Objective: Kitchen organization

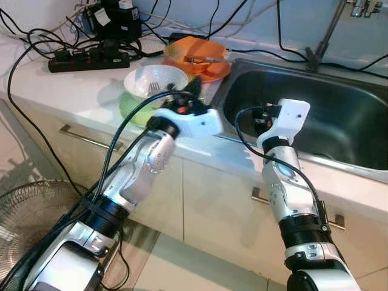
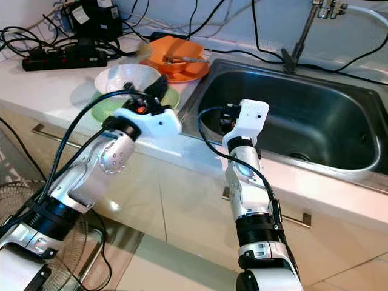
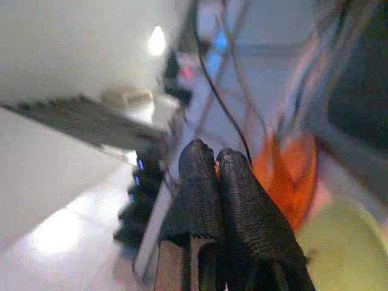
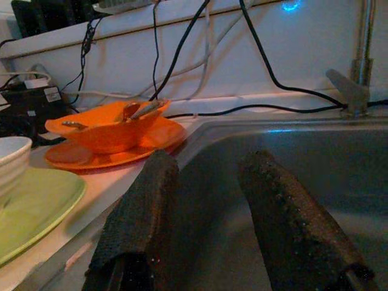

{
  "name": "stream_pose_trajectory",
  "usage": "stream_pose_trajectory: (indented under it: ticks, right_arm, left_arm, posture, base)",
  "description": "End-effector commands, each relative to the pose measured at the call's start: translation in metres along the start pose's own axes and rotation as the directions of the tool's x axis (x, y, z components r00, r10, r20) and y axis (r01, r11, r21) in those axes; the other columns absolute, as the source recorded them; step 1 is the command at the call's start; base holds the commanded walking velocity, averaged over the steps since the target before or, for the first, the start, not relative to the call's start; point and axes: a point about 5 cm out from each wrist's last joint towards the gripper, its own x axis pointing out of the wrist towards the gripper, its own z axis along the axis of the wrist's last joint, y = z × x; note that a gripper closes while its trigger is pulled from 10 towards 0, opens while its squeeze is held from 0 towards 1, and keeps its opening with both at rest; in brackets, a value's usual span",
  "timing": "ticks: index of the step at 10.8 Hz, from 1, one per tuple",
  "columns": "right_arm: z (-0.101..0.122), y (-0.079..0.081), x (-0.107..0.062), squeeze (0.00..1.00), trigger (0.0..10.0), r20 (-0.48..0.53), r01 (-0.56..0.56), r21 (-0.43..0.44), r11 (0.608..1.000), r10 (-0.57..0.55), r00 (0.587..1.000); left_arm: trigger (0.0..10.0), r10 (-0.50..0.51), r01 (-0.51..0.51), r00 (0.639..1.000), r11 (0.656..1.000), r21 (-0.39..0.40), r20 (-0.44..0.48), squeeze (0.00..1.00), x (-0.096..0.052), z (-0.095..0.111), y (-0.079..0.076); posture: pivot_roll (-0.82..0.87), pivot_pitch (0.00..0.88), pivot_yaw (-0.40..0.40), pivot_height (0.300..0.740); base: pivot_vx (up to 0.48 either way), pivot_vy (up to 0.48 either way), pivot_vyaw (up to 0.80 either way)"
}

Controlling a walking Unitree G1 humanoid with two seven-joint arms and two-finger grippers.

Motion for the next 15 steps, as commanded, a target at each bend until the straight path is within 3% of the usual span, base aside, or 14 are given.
stream_pose_trajectory:
  ticks: [1, 2, 3, 4, 5, 6, 7, 8, 11, 12, 14, 15]
  right_arm:
    - [-0.002, -0.002, -0.001, 0.0, 10.0, -0.006, 0.011, -0.013, 1.0, -0.011, 1.0]
    - [-0.002, -0.003, -0.001, 0.0, 10.0, -0.002, 0.014, -0.03, 0.999, -0.014, 1.0]
    - [0.001, -0.004, -0.001, 1.0, 10.0, 0.025, 0.018, -0.061, 0.998, -0.016, 1.0]
    - [0.004, -0.006, -0.001, 1.0, 10.0, 0.048, 0.026, -0.125, 0.992, -0.02, 0.999]
    - [0.009, -0.006, -0.002, 1.0, 10.0, 0.094, 0.016, -0.236, 0.972, 0.007, 0.996]
    - [0.011, -0.007, -0.002, 1.0, 10.0, 0.12, 0.018, -0.297, 0.955, 0.018, 0.993]
    - [0.014, -0.003, -0.002, 1.0, 10.0, 0.145, -0.004, -0.436, 0.9, 0.075, 0.987]
    - [0.014, 0.001, -0.003, 0.0, 10.0, 0.155, -0.033, -0.49, 0.871, 0.124, 0.98]
    - [0.017, 0.005, -0.004, 0.0, 10.0, 0.196, -0.037, -0.511, 0.859, 0.158, 0.968]
    - [0.018, 0.006, -0.004, 0.0, 10.0, 0.2, -0.037, -0.511, 0.859, 0.161, 0.966]
    - [0.018, 0.004, -0.004, 0.0, 10.0, 0.207, -0.022, -0.5, 0.866, 0.144, 0.968]
    - [0.019, 0.002, -0.004, 0.0, 10.0, 0.214, -0.007, -0.504, 0.864, 0.133, 0.968]
  left_arm:
    - [10.0, 0.086, -0.08, 0.99, 0.995, -0.058, 0.114, 0.0, 0.006, 0.02, 0.018]
    - [10.0, 0.125, -0.106, 0.98, 0.987, -0.124, 0.156, 0.0, 0.007, 0.029, 0.024]
    - [10.0, 0.144, -0.074, 0.966, 0.949, -0.307, 0.213, 0.0, 0.007, 0.039, 0.027]
    - [10.0, 0.171, -0.059, 0.959, 0.899, -0.433, 0.224, 0.0, 0.006, 0.043, 0.03]
    - [10.0, 0.207, -0.049, 0.952, 0.828, -0.558, 0.223, 0.0, 0.006, 0.045, 0.036]
    - [10.0, 0.21, -0.028, 0.954, 0.774, -0.633, 0.215, 0.0, 0.006, 0.044, 0.038]
    - [10.0, 0.209, 0.022, 0.954, 0.666, -0.746, 0.214, 0.0, 0.006, 0.042, 0.039]
    - [10.0, 0.211, 0.049, 0.952, 0.61, -0.791, 0.222, 0.0, 0.006, 0.042, 0.038]
    - [10.0, 0.171, 0.207, 0.941, 0.388, -0.898, 0.291, 0.0, 0.0, 0.044, 0.037]
    - [10.0, 0.146, 0.23, 0.944, 0.353, -0.907, 0.296, 0.0, -0.002, 0.043, 0.035]
    - [10.0, 0.123, 0.252, 0.945, 0.319, -0.914, 0.303, 0.0, -0.003, 0.04, 0.035]
    - [10.0, 0.105, 0.263, 0.945, 0.324, -0.909, 0.311, 0.0, -0.003, 0.04, 0.036]
  posture:
    - [0.09, 0.052, -0.007, 0.74]
    - [0.09, 0.053, -0.007, 0.74]
    - [0.08, 0.054, -0.005, 0.74]
    - [0.08, 0.055, -0.002, 0.74]
    - [0.08, 0.056, -0.002, 0.74]
    - [0.08, 0.056, 0.001, 0.74]
    - [0.08, 0.055, 0.001, 0.74]
    - [0.08, 0.053, 0.002, 0.74]
    - [0.08, 0.048, 0.004, 0.74]
    - [0.08, 0.046, 0.006, 0.74]
    - [0.09, 0.04, 0.007, 0.74]
    - [0.09, 0.039, 0.009, 0.74]
  base:
    - [0.0, 0.0, 0.0]
    - [0.0, 0.0, 0.0]
    - [0.0, 0.0, 0.0]
    - [0.0, 0.0, 0.0]
    - [0.0, 0.0, 0.0]
    - [0.0, 0.0, 0.0]
    - [0.0, 0.0, 0.0]
    - [0.0, 0.0, 0.0]
    - [0.0, 0.0, 0.0]
    - [0.0, 0.0, 0.0]
    - [0.0, 0.0, 0.0]
    - [0.0, 0.0, 0.0]
